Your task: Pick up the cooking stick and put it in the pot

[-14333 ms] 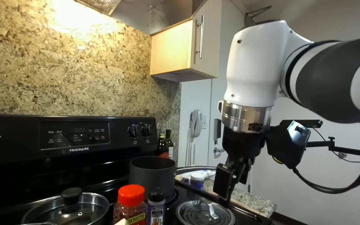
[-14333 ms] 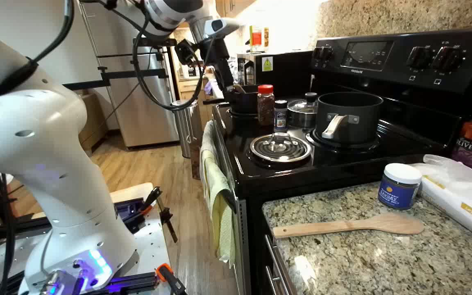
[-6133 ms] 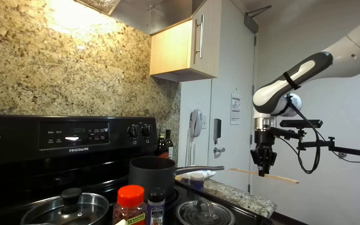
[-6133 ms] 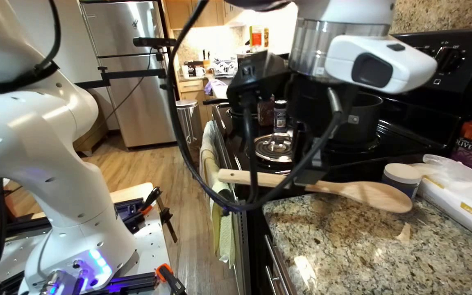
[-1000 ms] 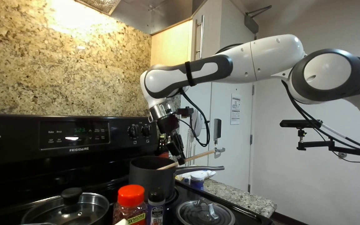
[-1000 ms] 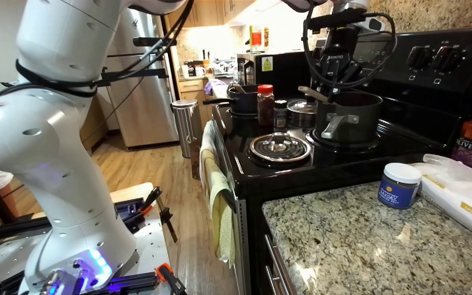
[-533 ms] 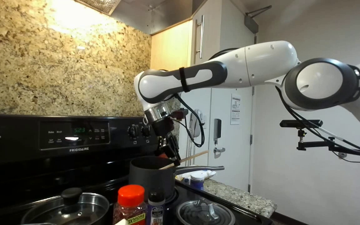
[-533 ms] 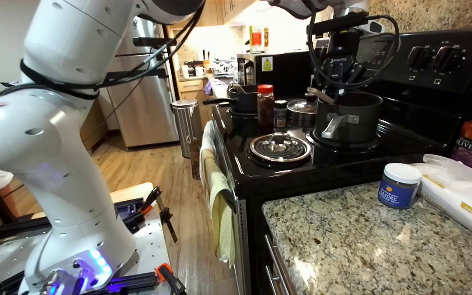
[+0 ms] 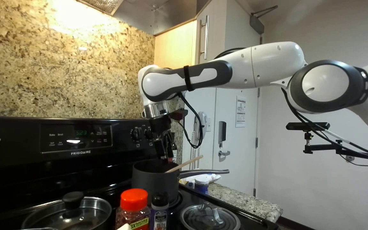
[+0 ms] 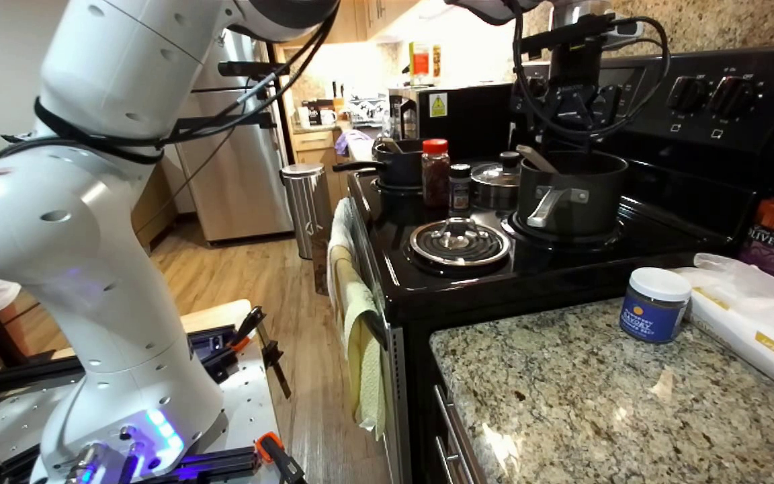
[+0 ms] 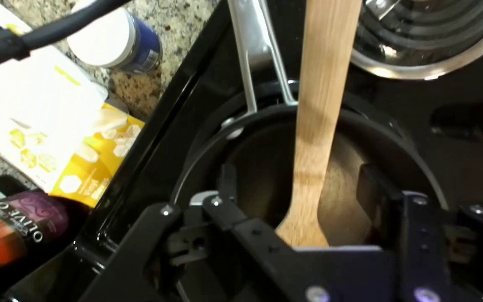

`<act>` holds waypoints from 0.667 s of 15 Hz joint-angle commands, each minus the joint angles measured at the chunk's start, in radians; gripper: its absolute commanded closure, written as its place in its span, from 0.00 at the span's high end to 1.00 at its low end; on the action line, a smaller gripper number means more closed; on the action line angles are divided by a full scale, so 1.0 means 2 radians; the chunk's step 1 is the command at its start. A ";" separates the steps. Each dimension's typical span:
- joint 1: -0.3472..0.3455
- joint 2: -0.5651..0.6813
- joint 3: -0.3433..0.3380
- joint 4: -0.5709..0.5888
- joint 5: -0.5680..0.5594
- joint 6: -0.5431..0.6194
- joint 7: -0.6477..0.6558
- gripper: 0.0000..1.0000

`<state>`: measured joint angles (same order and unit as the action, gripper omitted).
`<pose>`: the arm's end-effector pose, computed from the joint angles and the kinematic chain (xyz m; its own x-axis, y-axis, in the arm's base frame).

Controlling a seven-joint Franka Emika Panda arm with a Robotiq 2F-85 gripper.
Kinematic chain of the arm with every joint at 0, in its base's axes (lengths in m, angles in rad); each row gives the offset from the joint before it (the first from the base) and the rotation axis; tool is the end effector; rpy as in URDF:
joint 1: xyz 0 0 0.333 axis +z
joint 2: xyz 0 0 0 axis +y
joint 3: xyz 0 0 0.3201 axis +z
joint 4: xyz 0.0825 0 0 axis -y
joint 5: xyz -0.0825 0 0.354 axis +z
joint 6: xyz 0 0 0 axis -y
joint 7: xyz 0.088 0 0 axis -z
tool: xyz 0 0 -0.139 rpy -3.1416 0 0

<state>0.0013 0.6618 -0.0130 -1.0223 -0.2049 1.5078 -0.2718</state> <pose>0.6852 -0.0347 0.4277 0.9445 0.2403 -0.2239 0.2780 -0.9479 0.1556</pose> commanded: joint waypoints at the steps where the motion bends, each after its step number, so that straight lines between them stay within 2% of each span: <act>1: -0.016 -0.021 0.011 -0.012 0.031 0.051 -0.009 0.99; 5: -0.027 -0.067 0.017 -0.063 0.057 0.127 -0.039 1.00; 8: -0.033 -0.128 0.021 -0.133 0.060 0.158 -0.082 1.00; 10: -0.030 -0.166 0.018 -0.172 0.049 0.158 -0.104 1.00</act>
<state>-0.0468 0.4897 0.0107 -1.1694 -0.1022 1.7785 -0.3986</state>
